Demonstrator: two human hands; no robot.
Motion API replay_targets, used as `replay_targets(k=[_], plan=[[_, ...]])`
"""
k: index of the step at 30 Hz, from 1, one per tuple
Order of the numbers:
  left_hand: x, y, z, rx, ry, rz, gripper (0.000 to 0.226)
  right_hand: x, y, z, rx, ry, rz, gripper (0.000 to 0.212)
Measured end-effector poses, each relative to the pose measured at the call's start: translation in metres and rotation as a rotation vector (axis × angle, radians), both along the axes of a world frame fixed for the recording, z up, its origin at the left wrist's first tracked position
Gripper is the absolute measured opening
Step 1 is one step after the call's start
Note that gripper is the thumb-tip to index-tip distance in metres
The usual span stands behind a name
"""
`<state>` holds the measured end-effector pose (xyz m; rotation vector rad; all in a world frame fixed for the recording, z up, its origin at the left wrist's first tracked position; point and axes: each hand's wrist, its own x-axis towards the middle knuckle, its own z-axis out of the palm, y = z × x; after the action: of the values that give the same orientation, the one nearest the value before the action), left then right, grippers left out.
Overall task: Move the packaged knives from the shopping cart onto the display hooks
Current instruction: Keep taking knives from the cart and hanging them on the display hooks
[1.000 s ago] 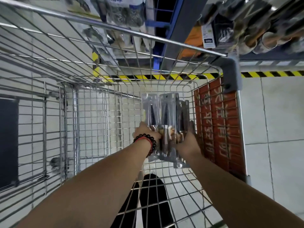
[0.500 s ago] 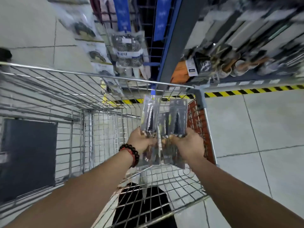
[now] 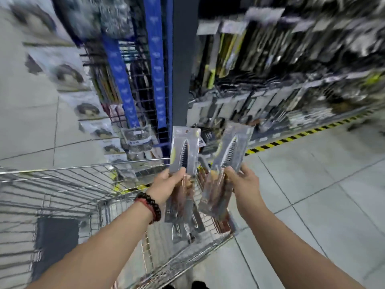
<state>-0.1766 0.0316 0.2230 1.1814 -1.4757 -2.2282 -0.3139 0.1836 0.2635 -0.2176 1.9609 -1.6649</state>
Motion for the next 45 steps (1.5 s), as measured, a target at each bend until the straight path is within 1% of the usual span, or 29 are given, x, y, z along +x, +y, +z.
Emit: replay_targets(k=[2,5,7,11,13,17,20,21,22,23,24,25,29,30,31,33,34,35,37,38,43,44,45], plan=[[-0.007,0.016,0.027,0.005,0.025,-0.017,0.021,0.001,0.019,0.024,-0.067,-0.030,-0.083,0.016],[-0.018,0.047,0.062,-0.042,0.077,-0.074,0.012,0.001,0.053,0.052,-0.130,-0.060,-0.141,0.019],[-0.027,0.069,0.082,-0.073,0.105,-0.105,0.015,-0.001,0.079,0.070,-0.158,-0.050,-0.162,0.021],[-0.051,0.120,0.118,-0.169,0.185,-0.156,0.012,-0.013,0.136,0.097,-0.202,-0.023,-0.223,0.020],[-0.064,0.154,0.131,-0.225,0.216,-0.164,0.012,-0.020,0.171,0.107,-0.215,-0.013,-0.243,0.019],[-0.090,0.225,0.146,-0.273,0.256,-0.160,0.007,-0.033,0.248,0.122,-0.242,0.025,-0.242,0.019],[-0.111,0.272,0.154,-0.262,0.278,-0.149,0.015,-0.047,0.295,0.128,-0.235,0.051,-0.247,0.021],[-0.118,0.283,0.155,-0.256,0.289,-0.144,0.022,-0.054,0.306,0.129,-0.227,0.051,-0.255,0.024],[-0.125,0.294,0.155,-0.257,0.296,-0.142,0.039,-0.061,0.316,0.129,-0.215,0.046,-0.262,0.025],[-0.131,0.302,0.154,-0.268,0.296,-0.136,0.060,-0.068,0.323,0.129,-0.210,0.040,-0.266,0.023],[-0.138,0.308,0.152,-0.272,0.301,-0.137,0.078,-0.075,0.327,0.130,-0.212,0.033,-0.266,0.021],[-0.146,0.311,0.150,-0.277,0.302,-0.139,0.088,-0.082,0.330,0.130,-0.215,0.022,-0.266,0.019],[-0.186,0.311,0.148,-0.282,0.297,-0.138,0.102,-0.121,0.325,0.129,-0.224,-0.013,-0.259,0.020],[-0.196,0.310,0.150,-0.285,0.297,-0.140,0.102,-0.134,0.321,0.128,-0.230,-0.025,-0.258,0.020],[-0.208,0.308,0.151,-0.287,0.294,-0.135,0.093,-0.148,0.317,0.127,-0.236,-0.036,-0.262,0.020],[-0.234,0.301,0.151,-0.299,0.299,-0.113,0.056,-0.176,0.308,0.123,-0.233,-0.052,-0.260,0.020],[-0.248,0.295,0.148,-0.301,0.298,-0.112,0.049,-0.192,0.302,0.121,-0.228,-0.053,-0.250,0.020],[-0.262,0.287,0.144,-0.299,0.295,-0.089,0.059,-0.208,0.297,0.121,-0.220,-0.050,-0.236,0.021],[-0.298,0.266,0.134,-0.289,0.286,-0.051,0.096,-0.242,0.283,0.121,-0.197,-0.038,-0.205,0.022],[-0.316,0.256,0.132,-0.283,0.278,-0.042,0.103,-0.262,0.275,0.122,-0.185,-0.029,-0.200,0.022],[-0.395,0.216,0.133,-0.280,0.262,-0.031,0.107,-0.347,0.233,0.130,-0.169,-0.008,-0.176,0.021],[-0.407,0.211,0.139,-0.283,0.258,-0.017,0.104,-0.363,0.225,0.131,-0.164,-0.013,-0.175,0.020],[-0.422,0.205,0.142,-0.266,0.262,-0.008,0.092,-0.379,0.216,0.132,-0.163,-0.016,-0.171,0.019]])
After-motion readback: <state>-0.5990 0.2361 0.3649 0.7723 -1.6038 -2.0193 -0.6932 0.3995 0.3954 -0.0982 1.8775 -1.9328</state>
